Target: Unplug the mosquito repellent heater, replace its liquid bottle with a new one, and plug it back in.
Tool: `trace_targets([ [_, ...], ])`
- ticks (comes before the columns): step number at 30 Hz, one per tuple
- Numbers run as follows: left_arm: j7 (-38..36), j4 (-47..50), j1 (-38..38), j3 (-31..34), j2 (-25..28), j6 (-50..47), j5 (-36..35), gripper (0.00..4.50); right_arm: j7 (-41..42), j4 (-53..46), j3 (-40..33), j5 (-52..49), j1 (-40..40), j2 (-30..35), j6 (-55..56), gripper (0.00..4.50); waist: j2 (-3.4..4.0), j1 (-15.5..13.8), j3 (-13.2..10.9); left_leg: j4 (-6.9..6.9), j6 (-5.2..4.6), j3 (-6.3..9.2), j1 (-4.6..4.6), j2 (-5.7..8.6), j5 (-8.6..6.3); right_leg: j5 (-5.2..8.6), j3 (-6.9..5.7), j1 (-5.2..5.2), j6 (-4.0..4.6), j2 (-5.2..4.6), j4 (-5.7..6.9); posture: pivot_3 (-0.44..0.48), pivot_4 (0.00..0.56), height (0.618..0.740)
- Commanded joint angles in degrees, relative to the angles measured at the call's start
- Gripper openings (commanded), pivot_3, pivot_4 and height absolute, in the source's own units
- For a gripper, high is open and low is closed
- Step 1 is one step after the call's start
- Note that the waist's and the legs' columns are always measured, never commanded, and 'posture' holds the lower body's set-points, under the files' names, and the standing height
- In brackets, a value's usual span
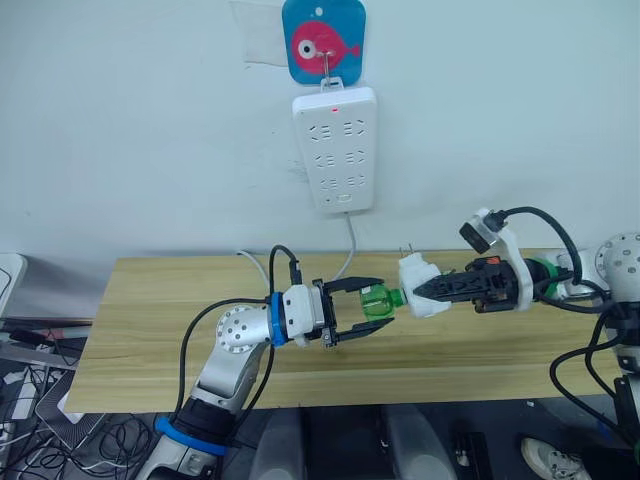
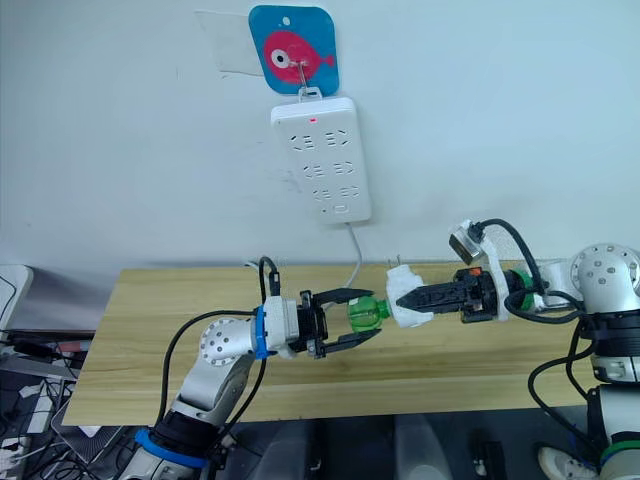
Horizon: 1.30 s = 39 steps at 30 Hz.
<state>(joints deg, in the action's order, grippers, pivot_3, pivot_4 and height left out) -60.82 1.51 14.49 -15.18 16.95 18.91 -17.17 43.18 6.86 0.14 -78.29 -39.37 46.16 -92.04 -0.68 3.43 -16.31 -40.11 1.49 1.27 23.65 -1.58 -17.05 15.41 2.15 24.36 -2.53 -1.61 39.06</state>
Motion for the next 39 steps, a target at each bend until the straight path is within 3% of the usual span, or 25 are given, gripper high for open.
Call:
trace_targets([
  [1,-1.18,0.51,1.41,-2.10,-1.56,3.03,0.30,2.25,-7.03,-2.14,-0.76,-7.53,-0.75,-0.73,-0.46,2.98,0.00,0.00,0.00,0.00,0.00,0.00,0.01,0.00,0.00,0.00,0.01,0.00,0.00,-0.01,0.00,-0.135,0.222,0.740],
  [7,-0.26,-0.63,2.10,-2.16,-3.01,3.38,0.57,2.25,-16.26,-1.87,-0.62,-17.87,-1.02,-0.27,-0.17,2.98,0.00,0.08,0.00,0.00,-0.01,0.01,0.02,-0.01,0.00,-0.01,-0.01,-0.01,-0.01,0.00,-0.01,-0.140,0.226,0.740],
  [12,0.07,-1.42,2.26,-2.24,-3.57,4.08,0.72,2.25,-23.89,-3.36,3.67,-30.54,-0.01,3.68,4.64,2.98,0.00,0.37,0.00,-0.01,-0.02,0.00,0.02,-0.01,0.00,-0.01,0.00,-0.01,-0.01,0.00,-0.01,-0.148,0.231,0.740],
  [13,0.13,-1.58,2.33,-2.24,-3.69,4.20,0.77,2.25,-24.56,-3.84,4.67,-32.78,0.19,4.74,5.58,3.33,0.00,0.38,0.00,-0.01,-0.02,0.00,0.02,-0.02,0.00,-0.01,0.00,-0.01,-0.01,0.00,-0.01,-0.150,0.232,0.740],
  [16,0.47,-2.11,2.50,-2.06,-4.13,4.43,0.87,2.25,-23.06,-4.90,5.99,-34.71,0.25,7.00,6.54,4.34,0.00,0.49,0.00,-0.01,-0.03,0.01,0.04,-0.01,0.00,-0.01,0.00,-0.01,-0.01,0.00,-0.03,-0.152,0.234,0.740],
  [17,0.59,-2.34,2.59,-1.98,-4.25,4.46,0.91,2.25,-22.58,-5.00,6.27,-34.71,0.17,7.59,6.70,4.46,0.00,0.53,0.00,-0.02,-0.03,0.00,0.04,0.00,0.00,-0.01,0.01,-0.01,-0.02,0.00,-0.03,-0.153,0.235,0.740],
  [34,5.06,-3.63,5.87,-0.70,-6.90,2.75,0.84,2.25,-12.97,-8.40,9.69,-34.71,3.30,17.63,5.87,4.46,-0.01,1.07,0.00,-0.04,-0.06,0.08,0.06,-0.01,0.02,-0.01,-0.05,-0.04,-0.02,0.00,-0.05,-0.159,0.244,0.740],
  [39,5.76,-3.23,6.35,-0.45,-6.93,2.17,0.63,2.25,-6.12,-11.27,4.76,-26.30,9.44,22.24,3.09,4.46,-0.01,1.08,0.00,-0.04,-0.06,0.07,0.08,-0.01,0.02,-0.01,-0.05,-0.03,-0.02,0.00,-0.07,-0.149,0.243,0.740],
])
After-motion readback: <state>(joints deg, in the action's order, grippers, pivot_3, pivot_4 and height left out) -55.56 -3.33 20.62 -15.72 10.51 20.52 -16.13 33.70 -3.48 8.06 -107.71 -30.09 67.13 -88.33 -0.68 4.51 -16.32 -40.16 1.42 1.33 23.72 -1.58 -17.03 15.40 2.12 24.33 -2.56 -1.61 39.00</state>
